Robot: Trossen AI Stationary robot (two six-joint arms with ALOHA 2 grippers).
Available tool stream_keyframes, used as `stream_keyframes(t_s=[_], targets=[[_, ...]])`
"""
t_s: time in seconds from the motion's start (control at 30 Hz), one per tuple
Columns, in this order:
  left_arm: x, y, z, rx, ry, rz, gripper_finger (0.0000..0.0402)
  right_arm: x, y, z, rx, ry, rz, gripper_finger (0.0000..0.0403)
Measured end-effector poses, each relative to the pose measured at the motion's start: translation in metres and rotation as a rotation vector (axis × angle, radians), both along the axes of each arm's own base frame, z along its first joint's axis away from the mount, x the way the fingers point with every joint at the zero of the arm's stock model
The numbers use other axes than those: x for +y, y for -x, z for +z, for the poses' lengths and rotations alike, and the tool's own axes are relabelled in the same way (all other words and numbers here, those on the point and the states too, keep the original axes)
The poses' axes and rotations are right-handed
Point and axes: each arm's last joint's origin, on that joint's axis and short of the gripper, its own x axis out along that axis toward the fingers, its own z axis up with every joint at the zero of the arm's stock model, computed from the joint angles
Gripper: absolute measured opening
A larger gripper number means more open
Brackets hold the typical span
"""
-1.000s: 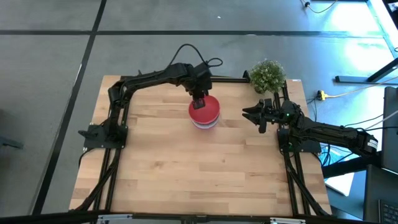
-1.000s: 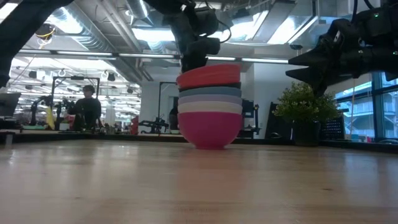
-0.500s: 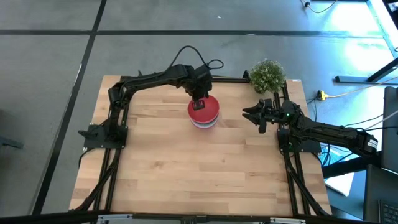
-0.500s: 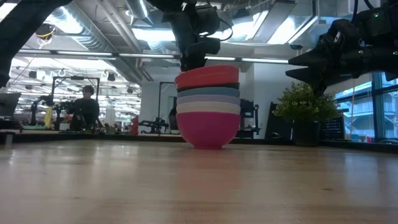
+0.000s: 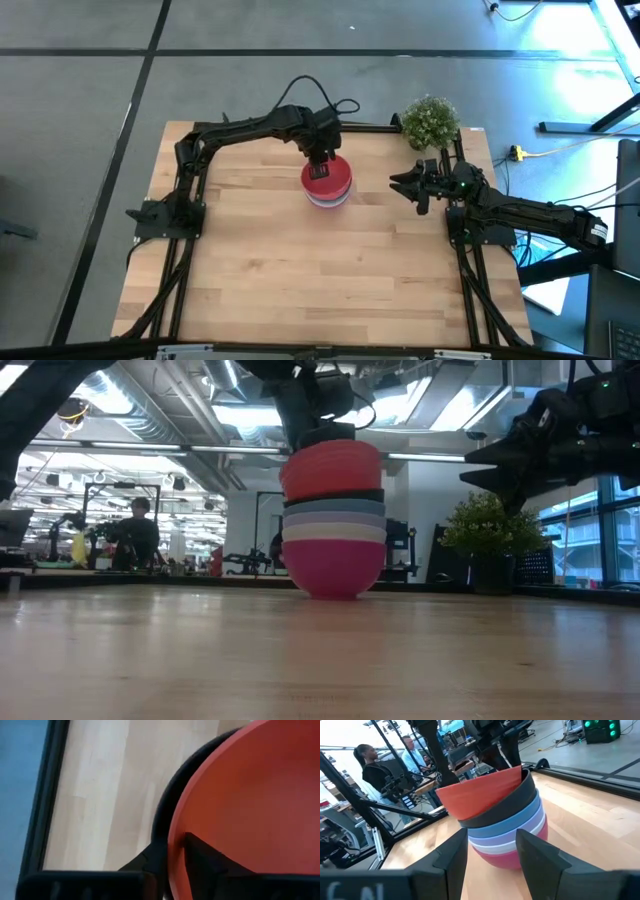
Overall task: Nest bowls inside each other
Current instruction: Stack the orange bowl on top of the black bowl
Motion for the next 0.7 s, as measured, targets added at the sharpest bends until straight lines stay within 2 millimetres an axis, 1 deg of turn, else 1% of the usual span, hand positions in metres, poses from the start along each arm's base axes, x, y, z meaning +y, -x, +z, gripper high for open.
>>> stream_keyframes(t_s=[0.2, 0.7], targets=[[0.0, -0.001, 0.012, -0.088, -0.008, -0.011, 0.0075, 0.0, 0.0, 0.0, 0.0, 0.004, 0.005, 0.0169], [0.002, -0.003, 0.014, -0.13, 0.014, -0.016, 0.0079, 0.0, 0.0, 0.0, 0.004, 0.022, 0.007, 0.0169]])
